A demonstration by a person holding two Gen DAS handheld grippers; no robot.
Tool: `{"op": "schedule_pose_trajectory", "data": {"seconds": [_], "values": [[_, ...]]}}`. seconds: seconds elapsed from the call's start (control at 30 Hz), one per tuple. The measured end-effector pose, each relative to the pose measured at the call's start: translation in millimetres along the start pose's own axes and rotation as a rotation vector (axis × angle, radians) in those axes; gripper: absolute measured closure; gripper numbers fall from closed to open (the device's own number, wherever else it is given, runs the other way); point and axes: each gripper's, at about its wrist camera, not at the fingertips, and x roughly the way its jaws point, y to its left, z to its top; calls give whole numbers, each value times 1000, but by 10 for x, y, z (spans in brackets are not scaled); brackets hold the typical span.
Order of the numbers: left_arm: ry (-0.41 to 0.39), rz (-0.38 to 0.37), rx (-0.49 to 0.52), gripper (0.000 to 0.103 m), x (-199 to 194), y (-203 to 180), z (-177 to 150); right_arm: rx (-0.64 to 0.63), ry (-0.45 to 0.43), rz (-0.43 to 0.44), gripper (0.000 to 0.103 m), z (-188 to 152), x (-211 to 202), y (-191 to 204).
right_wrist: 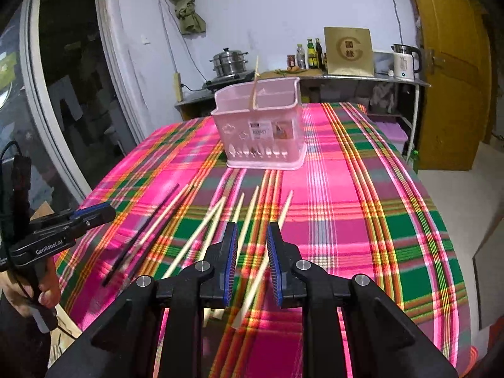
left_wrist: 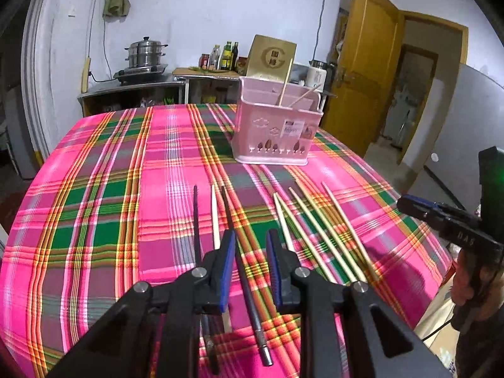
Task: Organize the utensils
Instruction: 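Move both tools back down to the remaining chopsticks, then grasp a light chopstick with the right tool while the left tool grasps another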
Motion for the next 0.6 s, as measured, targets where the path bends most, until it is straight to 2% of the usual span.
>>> {"op": "schedule_pose_trajectory", "data": {"seconds": [0.23, 0.6], "values": [[22, 10, -3, 82, 132, 68, 41, 5, 22, -15, 84, 12, 127, -46], [131, 32, 17, 82, 640, 202, 207, 28, 99, -46, 84, 91, 538, -178]]}}
